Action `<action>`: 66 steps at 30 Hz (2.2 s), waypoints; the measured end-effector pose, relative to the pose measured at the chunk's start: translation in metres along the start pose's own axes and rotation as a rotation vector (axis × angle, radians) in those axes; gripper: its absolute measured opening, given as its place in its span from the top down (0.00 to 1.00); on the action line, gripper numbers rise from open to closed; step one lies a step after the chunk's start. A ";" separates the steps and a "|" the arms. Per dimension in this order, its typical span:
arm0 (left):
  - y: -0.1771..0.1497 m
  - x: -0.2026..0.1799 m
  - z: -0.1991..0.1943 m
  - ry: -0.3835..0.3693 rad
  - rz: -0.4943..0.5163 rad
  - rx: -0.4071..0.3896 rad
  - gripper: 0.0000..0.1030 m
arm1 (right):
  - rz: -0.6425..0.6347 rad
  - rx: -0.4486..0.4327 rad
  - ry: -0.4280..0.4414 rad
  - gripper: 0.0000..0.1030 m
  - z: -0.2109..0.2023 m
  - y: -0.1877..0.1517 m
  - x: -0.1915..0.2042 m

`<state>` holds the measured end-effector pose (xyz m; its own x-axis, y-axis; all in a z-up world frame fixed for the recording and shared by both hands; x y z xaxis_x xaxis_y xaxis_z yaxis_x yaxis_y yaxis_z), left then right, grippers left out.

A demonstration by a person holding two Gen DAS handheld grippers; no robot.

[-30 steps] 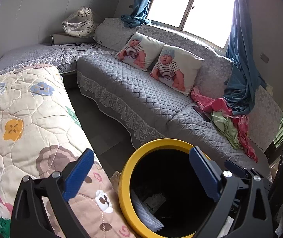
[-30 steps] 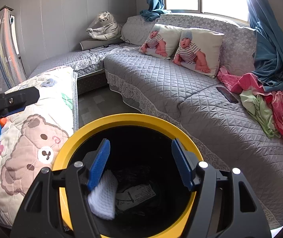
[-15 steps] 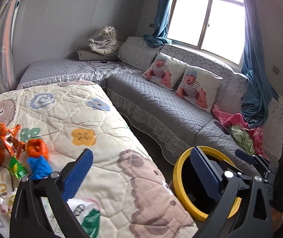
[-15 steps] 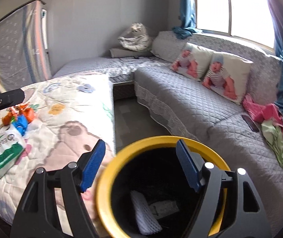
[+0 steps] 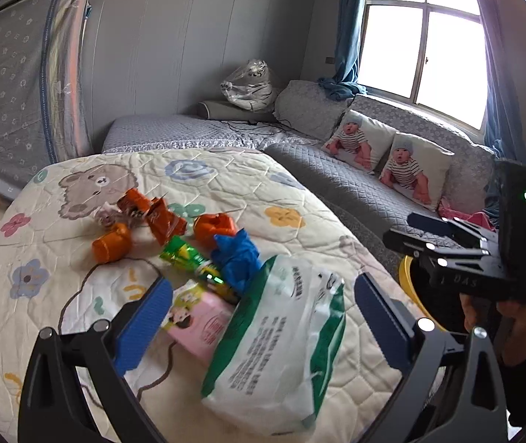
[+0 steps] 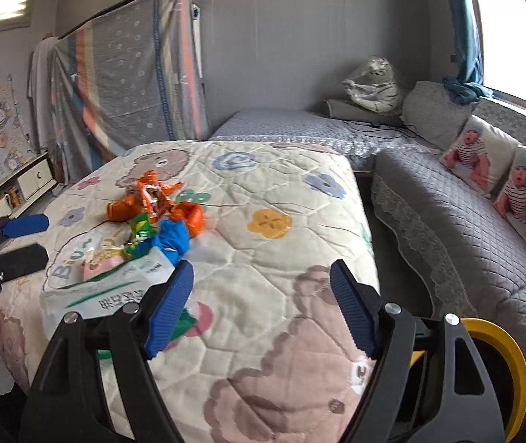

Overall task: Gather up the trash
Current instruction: 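Move both tools back toward the remaining wrappers on the bed, then grasp the blue glove with the right tool while the left grasps the white-green bag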

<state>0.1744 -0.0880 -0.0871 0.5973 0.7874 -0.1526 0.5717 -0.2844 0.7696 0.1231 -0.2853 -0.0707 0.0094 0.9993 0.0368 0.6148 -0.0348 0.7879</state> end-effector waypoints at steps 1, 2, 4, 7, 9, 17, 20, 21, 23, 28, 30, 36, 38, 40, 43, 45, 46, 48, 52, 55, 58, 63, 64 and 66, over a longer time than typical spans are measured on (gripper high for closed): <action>-0.006 0.003 -0.002 0.000 0.000 0.006 0.08 | -0.011 0.002 0.016 0.29 0.004 0.003 0.007; -0.012 0.006 -0.003 -0.001 0.002 0.012 0.08 | -0.032 0.006 0.030 0.29 0.009 0.007 0.016; -0.024 0.010 -0.004 -0.005 0.002 0.026 0.08 | -0.062 0.007 0.046 0.29 0.017 0.011 0.029; -0.038 0.008 0.000 -0.027 -0.003 0.048 0.08 | -0.097 0.038 0.090 0.29 0.034 0.015 0.047; -0.045 0.006 0.005 -0.026 -0.005 0.062 0.08 | -0.114 0.070 0.115 0.29 0.046 0.016 0.056; -0.060 0.011 0.033 -0.023 -0.057 0.130 0.08 | -0.177 0.138 0.190 0.29 0.083 0.027 0.085; -0.065 0.016 0.040 -0.020 -0.088 0.143 0.08 | -0.218 0.164 0.197 0.30 0.098 0.028 0.093; -0.065 0.017 0.042 -0.015 -0.091 0.147 0.08 | -0.228 0.175 0.198 0.30 0.104 0.028 0.095; -0.065 0.018 0.046 -0.003 -0.098 0.151 0.08 | -0.225 0.207 0.214 0.33 0.116 0.027 0.097; -0.067 0.017 0.057 0.004 -0.089 0.182 0.09 | -0.228 0.293 0.228 0.44 0.143 0.014 0.099; -0.068 0.016 0.063 0.000 -0.085 0.198 0.16 | -0.224 0.307 0.241 0.49 0.149 0.011 0.101; -0.065 0.021 0.072 0.005 -0.115 0.214 0.35 | -0.229 0.314 0.242 0.68 0.160 0.015 0.105; -0.062 0.027 0.073 0.008 -0.128 0.207 0.41 | -0.238 0.305 0.237 0.74 0.161 0.018 0.107; -0.058 0.032 0.072 0.011 -0.139 0.204 0.48 | -0.238 0.290 0.239 0.77 0.163 0.022 0.109; -0.054 0.037 0.071 0.008 -0.151 0.200 0.56 | -0.234 0.283 0.240 0.79 0.168 0.027 0.112; -0.052 0.041 0.070 0.017 -0.153 0.196 0.60 | -0.226 0.272 0.238 0.80 0.170 0.032 0.113; -0.050 0.042 0.069 0.021 -0.155 0.193 0.61 | -0.222 0.263 0.237 0.81 0.170 0.035 0.114; -0.048 0.044 0.065 0.025 -0.159 0.186 0.65 | -0.216 0.242 0.228 0.81 0.169 0.041 0.113; -0.043 0.051 0.057 0.030 -0.165 0.167 0.68 | -0.200 0.198 0.216 0.82 0.163 0.055 0.109; -0.042 0.051 0.046 0.029 -0.166 0.152 0.70 | -0.187 0.160 0.206 0.82 0.154 0.065 0.105; -0.043 0.052 0.035 0.037 -0.167 0.142 0.71 | -0.181 0.112 0.181 0.83 0.141 0.076 0.100; -0.042 0.069 0.016 0.073 -0.199 0.115 0.72 | -0.160 0.053 0.157 0.83 0.120 0.090 0.087; -0.041 0.072 0.012 0.079 -0.207 0.108 0.72 | -0.154 0.046 0.155 0.83 0.116 0.092 0.084; -0.039 0.078 0.002 0.089 -0.221 0.088 0.72 | -0.141 0.030 0.152 0.83 0.106 0.094 0.077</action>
<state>0.1996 -0.0163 -0.1305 0.4030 0.8795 -0.2530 0.7319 -0.1438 0.6661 0.2655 -0.2098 -0.0586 -0.1962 0.9803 0.0221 0.6247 0.1075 0.7735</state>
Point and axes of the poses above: each gripper's, at about its wrist camera, not at the fingertips, and z roughly the way its jaws point, x to its left, y to its top, the point moved 7 cm from there along z, roughly the way its jaws point, and after that the axes turned 6 degrees about x, right-handed, at the moved point
